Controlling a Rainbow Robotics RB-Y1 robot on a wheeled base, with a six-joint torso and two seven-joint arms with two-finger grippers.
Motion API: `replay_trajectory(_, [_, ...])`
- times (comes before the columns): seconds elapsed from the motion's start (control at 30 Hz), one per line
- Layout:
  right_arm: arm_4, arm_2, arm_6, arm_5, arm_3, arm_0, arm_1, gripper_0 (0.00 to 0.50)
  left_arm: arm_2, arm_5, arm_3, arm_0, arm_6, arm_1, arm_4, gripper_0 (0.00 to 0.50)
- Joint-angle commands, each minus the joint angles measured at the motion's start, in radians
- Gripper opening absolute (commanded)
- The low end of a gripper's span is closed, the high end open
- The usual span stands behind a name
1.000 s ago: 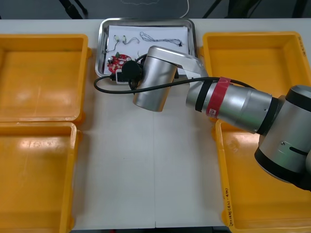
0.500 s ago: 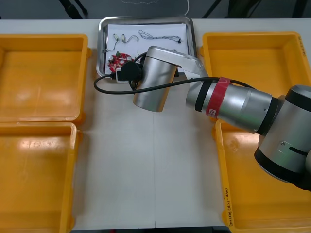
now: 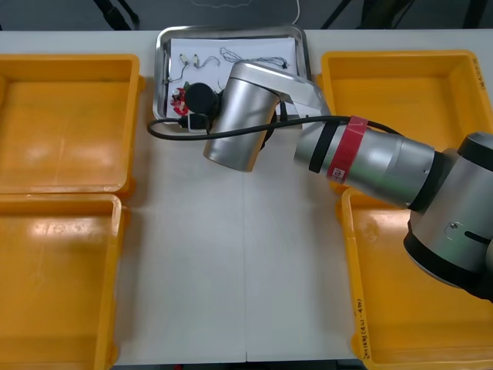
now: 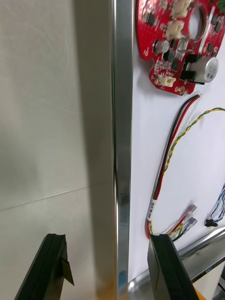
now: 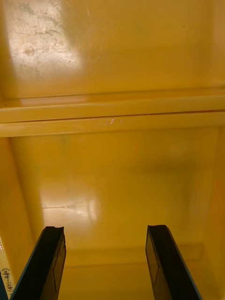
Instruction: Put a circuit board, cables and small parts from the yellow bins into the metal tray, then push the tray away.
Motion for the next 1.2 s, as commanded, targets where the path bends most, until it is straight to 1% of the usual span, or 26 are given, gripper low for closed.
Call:
replay_trajectory(0.03, [-0.062, -0.093, 0.051, 0.087, -0.124, -0.052, -0.050, 0.500, 0.027, 0.006, -0.025, 0.015, -0.083, 0.045, 0.002, 0.500])
replay_trajectory(0.2, [-0.163, -0.150, 0.036, 0.196, -0.225, -0.051, -0.101, 0.500, 0.027, 0.006, -0.025, 0.015, -0.083, 0.045, 0.002, 0.500])
replay_trajectory(0.27, [-0.229, -0.168, 0.017, 0.231, -0.274, -0.051, -0.139, 0.500, 0.027, 0.006, -0.025, 0.015, -0.083, 0.045, 0.002, 0.500])
replay_trajectory(0.3, [-0.246, -0.173, 0.006, 0.239, -0.285, -0.049, -0.148, 0.500, 0.027, 0.006, -0.025, 0.015, -0.083, 0.045, 0.002, 0.500])
replay_trajectory(0.37, [-0.322, -0.194, -0.033, 0.262, -0.337, -0.039, -0.191, 0.500, 0.027, 0.006, -0.025, 0.015, -0.083, 0.045, 0.002, 0.500])
replay_trajectory(0.4, [-0.338, -0.202, -0.044, 0.268, -0.353, -0.032, -0.202, 0.500, 0.027, 0.006, -0.025, 0.015, -0.083, 0.045, 0.002, 0.500])
replay_trajectory(0.43, [-0.375, -0.225, -0.069, 0.280, -0.393, -0.014, -0.225, 0.500, 0.027, 0.006, -0.025, 0.015, -0.083, 0.045, 0.002, 0.500])
replay_trajectory(0.57, [-0.445, -0.277, -0.112, 0.303, -0.485, 0.043, -0.279, 0.500, 0.027, 0.006, -0.025, 0.015, -0.083, 0.045, 0.002, 0.500])
replay_trajectory(0.63, [-0.494, -0.309, -0.145, 0.319, -0.546, 0.081, -0.323, 0.500, 0.027, 0.006, -0.025, 0.015, -0.083, 0.045, 0.002, 0.500])
replay_trajectory(0.67, [-0.505, -0.315, -0.155, 0.322, -0.560, 0.090, -0.332, 0.500, 0.027, 0.006, -0.025, 0.015, -0.083, 0.045, 0.002, 0.500])
replay_trajectory(0.73, [-0.556, -0.342, -0.190, 0.339, -0.613, 0.118, -0.374, 0.500, 0.027, 0.006, -0.025, 0.015, -0.083, 0.045, 0.002, 0.500])
replay_trajectory(0.87, [-0.620, -0.392, -0.247, 0.377, -0.693, 0.165, -0.435, 0.500, 0.027, 0.006, -0.025, 0.015, -0.083, 0.045, 0.002, 0.500])
replay_trajectory(0.93, [-0.664, -0.432, -0.294, 0.402, -0.747, 0.201, -0.480, 0.500, 0.027, 0.006, -0.025, 0.015, -0.083, 0.045, 0.002, 0.500])
replay_trajectory(1.03, [-0.707, -0.489, -0.352, 0.426, -0.810, 0.256, -0.541, 0.500, 0.027, 0.006, -0.025, 0.015, -0.083, 0.045, 0.002, 0.500])
replay_trajectory(1.07, [-0.717, -0.500, -0.362, 0.432, -0.819, 0.267, -0.552, 0.500, 0.027, 0.006, -0.025, 0.015, -0.083, 0.045, 0.002, 0.500])
replay_trajectory(1.13, [-0.744, -0.553, -0.403, 0.457, -0.859, 0.319, -0.596, 0.500, 0.027, 0.006, -0.025, 0.015, -0.083, 0.045, 0.002, 0.500])
replay_trajectory(1.17, [-0.752, -0.569, -0.412, 0.463, -0.867, 0.333, -0.605, 0.500, 0.027, 0.006, -0.025, 0.015, -0.083, 0.045, 0.002, 0.500])
replay_trajectory(1.2, [-0.764, -0.601, -0.429, 0.472, -0.882, 0.363, -0.627, 0.500, 0.027, 0.006, -0.025, 0.015, -0.083, 0.045, 0.002, 0.500])
